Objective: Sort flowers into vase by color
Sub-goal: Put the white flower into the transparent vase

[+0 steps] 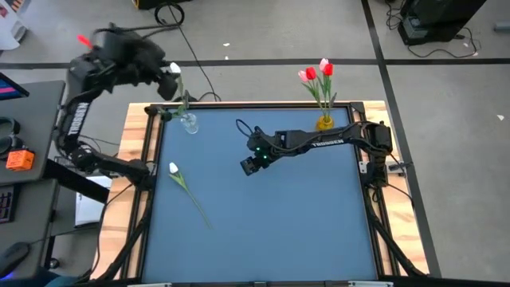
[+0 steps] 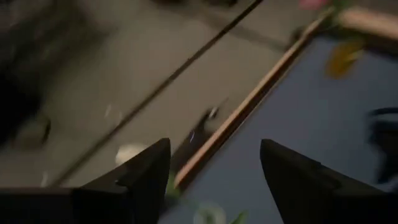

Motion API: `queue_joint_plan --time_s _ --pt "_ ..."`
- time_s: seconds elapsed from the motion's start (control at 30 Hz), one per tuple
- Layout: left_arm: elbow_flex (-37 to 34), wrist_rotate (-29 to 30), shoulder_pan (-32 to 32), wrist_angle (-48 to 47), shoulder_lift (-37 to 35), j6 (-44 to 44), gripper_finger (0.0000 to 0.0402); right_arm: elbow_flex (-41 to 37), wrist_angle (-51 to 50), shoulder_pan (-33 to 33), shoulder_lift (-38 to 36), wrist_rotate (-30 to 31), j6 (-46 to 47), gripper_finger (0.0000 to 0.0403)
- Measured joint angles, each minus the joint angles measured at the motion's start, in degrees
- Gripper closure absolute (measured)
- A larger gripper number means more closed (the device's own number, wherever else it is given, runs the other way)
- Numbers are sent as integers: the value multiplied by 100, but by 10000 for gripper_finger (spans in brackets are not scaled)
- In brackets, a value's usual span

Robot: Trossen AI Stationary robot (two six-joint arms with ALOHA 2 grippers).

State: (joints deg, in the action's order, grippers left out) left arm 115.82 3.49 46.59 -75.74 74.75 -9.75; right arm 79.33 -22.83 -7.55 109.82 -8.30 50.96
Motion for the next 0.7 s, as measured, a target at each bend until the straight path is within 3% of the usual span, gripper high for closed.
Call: queue_joint_plan --time_s 0.17,0.3,0.5,0.7 --pt "489 -811 -987 93 -24 -143 176 -2 0 0 0 -57 60 243" --pt "374 -931 -1928 111 -16 -6 201 -2 11 25 0 -83 210 243" --pt "-307 -733 -3076 224 36 489 218 -2 96 364 0 -20 596 243" --pt "-1476 -411 -4031 593 -16 1678 219 -4 92 967 0 581 1210 243"
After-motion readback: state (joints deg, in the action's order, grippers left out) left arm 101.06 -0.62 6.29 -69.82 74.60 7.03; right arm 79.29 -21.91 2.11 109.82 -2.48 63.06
